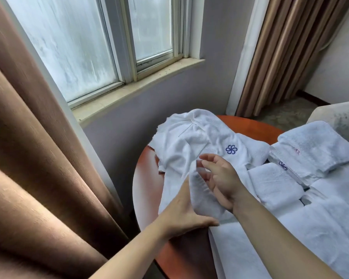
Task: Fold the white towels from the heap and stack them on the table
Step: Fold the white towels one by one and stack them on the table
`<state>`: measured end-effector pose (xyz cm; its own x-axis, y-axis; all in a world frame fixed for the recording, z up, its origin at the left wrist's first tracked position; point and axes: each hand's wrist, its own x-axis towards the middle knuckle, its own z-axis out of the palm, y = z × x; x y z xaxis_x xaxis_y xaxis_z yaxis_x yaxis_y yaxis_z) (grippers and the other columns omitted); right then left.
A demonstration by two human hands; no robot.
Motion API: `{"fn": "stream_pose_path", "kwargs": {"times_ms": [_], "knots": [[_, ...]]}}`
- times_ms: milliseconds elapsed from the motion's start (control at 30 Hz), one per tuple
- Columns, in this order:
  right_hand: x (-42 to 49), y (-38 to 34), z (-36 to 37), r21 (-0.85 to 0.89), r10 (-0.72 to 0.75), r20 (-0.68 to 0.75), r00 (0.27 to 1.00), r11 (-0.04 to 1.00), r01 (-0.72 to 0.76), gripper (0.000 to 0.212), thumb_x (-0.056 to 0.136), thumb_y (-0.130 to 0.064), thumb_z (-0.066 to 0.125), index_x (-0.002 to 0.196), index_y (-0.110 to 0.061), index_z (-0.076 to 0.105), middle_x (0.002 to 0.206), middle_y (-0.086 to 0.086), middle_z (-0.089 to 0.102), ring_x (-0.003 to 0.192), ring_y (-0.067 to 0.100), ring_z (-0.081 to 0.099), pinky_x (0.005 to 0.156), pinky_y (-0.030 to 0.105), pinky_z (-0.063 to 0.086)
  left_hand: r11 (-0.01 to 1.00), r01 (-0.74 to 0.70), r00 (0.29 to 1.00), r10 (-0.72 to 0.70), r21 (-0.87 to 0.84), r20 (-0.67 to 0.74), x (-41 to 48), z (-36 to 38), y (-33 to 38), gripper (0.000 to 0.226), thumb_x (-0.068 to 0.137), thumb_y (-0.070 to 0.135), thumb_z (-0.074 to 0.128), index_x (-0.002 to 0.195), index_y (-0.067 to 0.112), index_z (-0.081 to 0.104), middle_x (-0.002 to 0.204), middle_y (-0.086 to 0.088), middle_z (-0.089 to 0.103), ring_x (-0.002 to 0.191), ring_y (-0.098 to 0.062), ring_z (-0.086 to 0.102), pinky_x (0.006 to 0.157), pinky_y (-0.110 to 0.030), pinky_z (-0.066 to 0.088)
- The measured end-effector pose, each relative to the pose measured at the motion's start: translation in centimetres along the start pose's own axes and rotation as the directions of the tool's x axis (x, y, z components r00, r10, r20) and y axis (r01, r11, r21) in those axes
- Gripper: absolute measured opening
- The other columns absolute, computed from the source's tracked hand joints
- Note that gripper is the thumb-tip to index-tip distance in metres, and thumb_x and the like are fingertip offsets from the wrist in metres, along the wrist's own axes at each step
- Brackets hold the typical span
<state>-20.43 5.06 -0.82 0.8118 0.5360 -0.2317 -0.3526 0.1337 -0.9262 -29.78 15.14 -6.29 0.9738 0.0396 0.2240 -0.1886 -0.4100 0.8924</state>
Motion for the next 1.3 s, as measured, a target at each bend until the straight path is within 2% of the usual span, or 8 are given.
{"fn": "stream_pose_path", "kwargs": {"times_ms": [200,433,633,733,900,1067,1200,1300], "knots": [[0.2,-1.0,-1.5,-0.132,-0.118,0.036,0.992,0.984,0.122,0.041,0.087,0.017,0.036,0.102,-0.013,0.058,0.103,0.007,0.070,0.086,0.006,0.066,0.069,0.014,0.050,0.938,0.160,0.856,-0.286,-0.306,-0.431,1.4,0.2,0.4,0.044,0.072,0.012,0.046,0.114,0.022,0.054,0.097,0.012,0.062,0.088,0.002,0.059,0.079,-0.014,0.044],[0.7,1.7,-4.7,-0.259,0.024,-0.009,1.000,0.966,-0.026,0.053,0.091,-0.023,0.058,0.141,-0.025,0.040,0.141,-0.008,0.042,0.132,0.011,0.037,0.100,0.030,0.028,0.586,0.061,0.779,-0.534,-0.808,-0.328,2.7,-1.3,2.5,0.028,0.090,-0.005,0.045,0.112,0.007,0.057,0.097,-0.014,0.066,0.083,-0.024,0.066,0.075,-0.034,0.055],[-0.1,2.8,-4.5,-0.217,0.028,0.250,0.968,0.976,0.028,0.050,0.081,-0.011,0.064,0.129,-0.021,0.055,0.120,0.000,0.068,0.114,0.016,0.062,0.098,0.035,0.048,0.578,0.115,0.821,-0.513,-0.808,-0.251,2.8,-1.2,1.9,0.041,0.074,0.010,0.057,0.115,0.004,0.057,0.101,-0.019,0.067,0.090,-0.030,0.065,0.084,-0.042,0.051],[-0.6,3.0,-3.5,-0.355,-0.020,0.279,0.960,0.927,0.123,0.021,0.089,-0.003,0.064,0.106,-0.016,0.066,0.093,-0.011,0.073,0.089,0.000,0.066,0.072,0.015,0.050,0.626,0.215,0.806,-0.547,-0.750,-0.226,3.2,-0.8,2.2,0.025,0.074,0.018,0.067,0.098,0.011,0.064,0.096,-0.015,0.070,0.084,-0.025,0.065,0.075,-0.035,0.053],[0.2,3.9,-3.2,-0.565,-0.115,0.009,0.993,0.819,0.100,0.015,0.094,-0.008,0.050,0.097,-0.006,0.065,0.092,0.007,0.070,0.085,0.017,0.062,0.070,0.028,0.048,0.868,0.291,0.689,-0.482,-0.403,-0.541,3.7,-0.4,2.2,0.023,0.081,0.027,0.075,0.099,0.027,0.061,0.095,-0.011,0.071,0.071,-0.008,0.064,0.063,-0.017,0.050],[0.2,3.5,-2.8,-0.311,-0.068,-0.047,0.997,0.949,0.050,0.027,0.091,0.000,0.052,0.098,-0.022,0.064,0.091,-0.006,0.071,0.084,0.006,0.064,0.073,0.022,0.053,0.984,0.172,0.949,-0.152,0.050,-0.275,2.5,0.7,1.5,0.084,0.054,0.060,0.075,0.128,0.042,0.039,0.131,0.025,0.044,0.119,0.018,0.039,0.096,-0.001,0.028],[0.3,2.9,-4.2,0.122,0.071,0.129,0.989,0.989,-0.087,0.050,0.093,0.005,0.029,0.077,-0.013,0.073,0.080,0.008,0.068,0.074,0.014,0.063,0.069,0.021,0.052,0.955,0.120,0.966,-0.049,0.273,-0.253,3.0,0.2,0.6,0.082,0.069,0.045,0.071,0.141,0.021,0.042,0.130,0.008,0.047,0.123,0.003,0.040,0.103,-0.011,0.031],[0.4,2.7,-5.1,0.224,0.110,0.244,0.964,0.960,-0.166,0.036,0.089,0.000,0.038,0.110,0.002,0.067,0.113,0.025,0.066,0.098,0.027,0.065,0.090,0.034,0.049,0.967,0.082,0.968,-0.020,0.239,-0.249,3.2,-0.3,1.7,0.062,0.072,0.034,0.059,0.133,0.026,0.052,0.120,0.008,0.059,0.116,-0.008,0.053,0.098,-0.016,0.039]]}}
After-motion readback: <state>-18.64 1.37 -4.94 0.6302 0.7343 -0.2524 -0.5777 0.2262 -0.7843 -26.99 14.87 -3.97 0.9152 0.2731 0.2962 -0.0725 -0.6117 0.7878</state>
